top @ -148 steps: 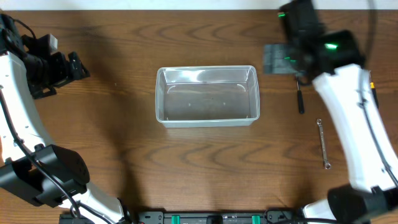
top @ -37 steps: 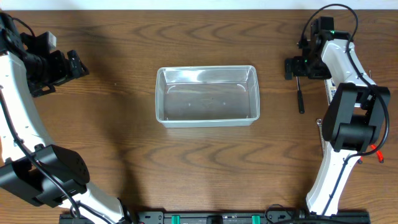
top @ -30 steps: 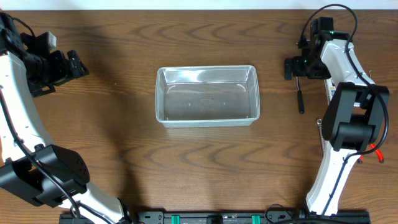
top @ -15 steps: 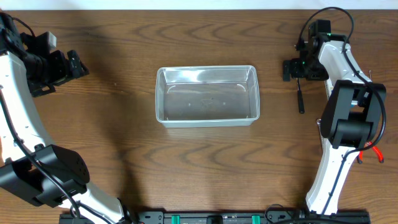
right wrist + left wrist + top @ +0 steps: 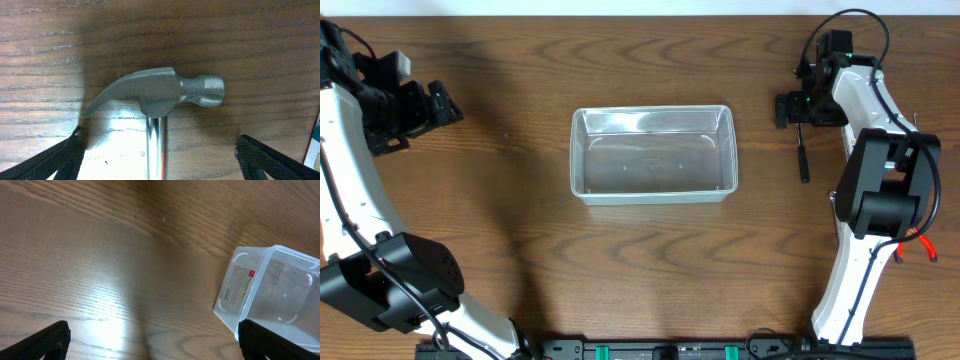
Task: Pack container
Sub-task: 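Lower the open right gripper onto the hammer head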
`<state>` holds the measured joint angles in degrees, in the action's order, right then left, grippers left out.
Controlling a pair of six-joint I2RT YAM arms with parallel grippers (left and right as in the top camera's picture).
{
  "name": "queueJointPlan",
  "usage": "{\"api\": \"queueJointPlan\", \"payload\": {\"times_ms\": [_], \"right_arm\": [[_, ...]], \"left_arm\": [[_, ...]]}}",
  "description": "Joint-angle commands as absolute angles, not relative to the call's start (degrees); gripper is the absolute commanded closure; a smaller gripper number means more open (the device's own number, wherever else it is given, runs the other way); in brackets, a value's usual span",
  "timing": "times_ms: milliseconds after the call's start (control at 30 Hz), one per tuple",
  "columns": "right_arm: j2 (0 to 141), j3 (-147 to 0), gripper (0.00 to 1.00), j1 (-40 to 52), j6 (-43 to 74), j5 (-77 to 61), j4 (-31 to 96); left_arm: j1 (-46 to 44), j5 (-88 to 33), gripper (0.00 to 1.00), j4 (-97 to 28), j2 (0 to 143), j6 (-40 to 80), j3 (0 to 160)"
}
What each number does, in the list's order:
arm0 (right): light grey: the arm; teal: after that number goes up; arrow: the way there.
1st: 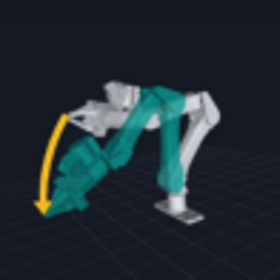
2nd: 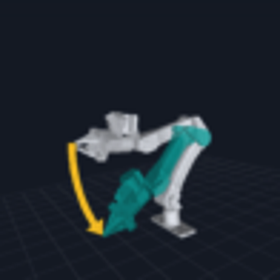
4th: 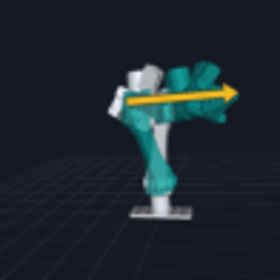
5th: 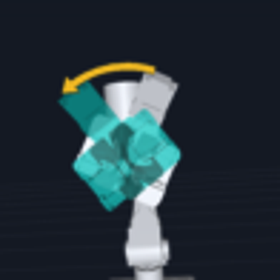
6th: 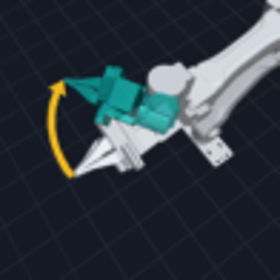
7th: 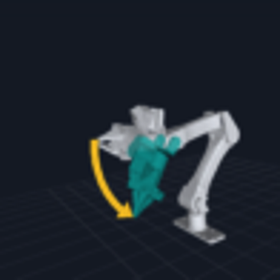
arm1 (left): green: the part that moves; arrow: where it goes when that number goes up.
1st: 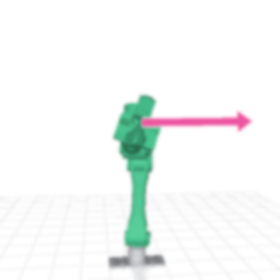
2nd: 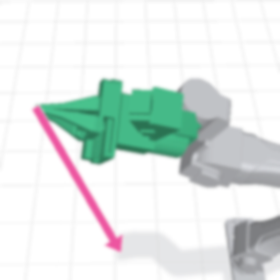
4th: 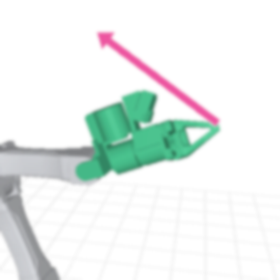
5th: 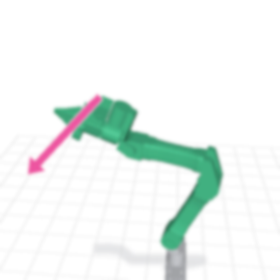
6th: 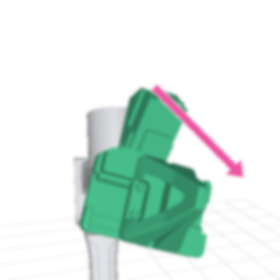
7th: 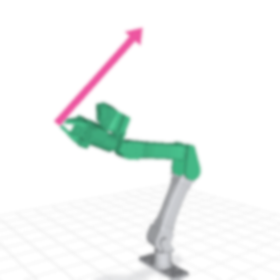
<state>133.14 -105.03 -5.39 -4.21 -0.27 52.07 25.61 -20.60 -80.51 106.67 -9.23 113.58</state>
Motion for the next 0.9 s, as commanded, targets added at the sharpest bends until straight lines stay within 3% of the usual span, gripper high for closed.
{"api": "queueJointPlan", "payload": {"times_ms": [0, 267, 467, 667, 867], "right_arm": [[134.19, -105.91, 0.04, -5.06, -4.75, -0.71, 52.27], [134.19, -105.91, 0.14, -5.06, -4.73, -0.71, 52.25], [134.19, -105.91, 0.42, -5.06, -4.29, -0.71, 52.23], [134.19, -105.91, 0.47, -5.06, -3.84, -0.71, 52.23], [134.19, -105.91, 0.60, -5.06, -3.42, -0.69, 52.03]], "left_arm": [[25.56, -19.90, 0.02, -80.51, 107.26, -9.54, 113.47], [25.56, -19.90, 0.02, -80.53, 107.26, -9.54, 113.47], [25.56, -19.90, 0.02, -80.53, 107.26, -9.54, 113.47], [25.58, -19.90, 0.02, -80.51, 107.26, -9.56, 113.47], [25.58, -19.90, 0.02, -80.51, 107.26, -9.56, 113.47]]}}
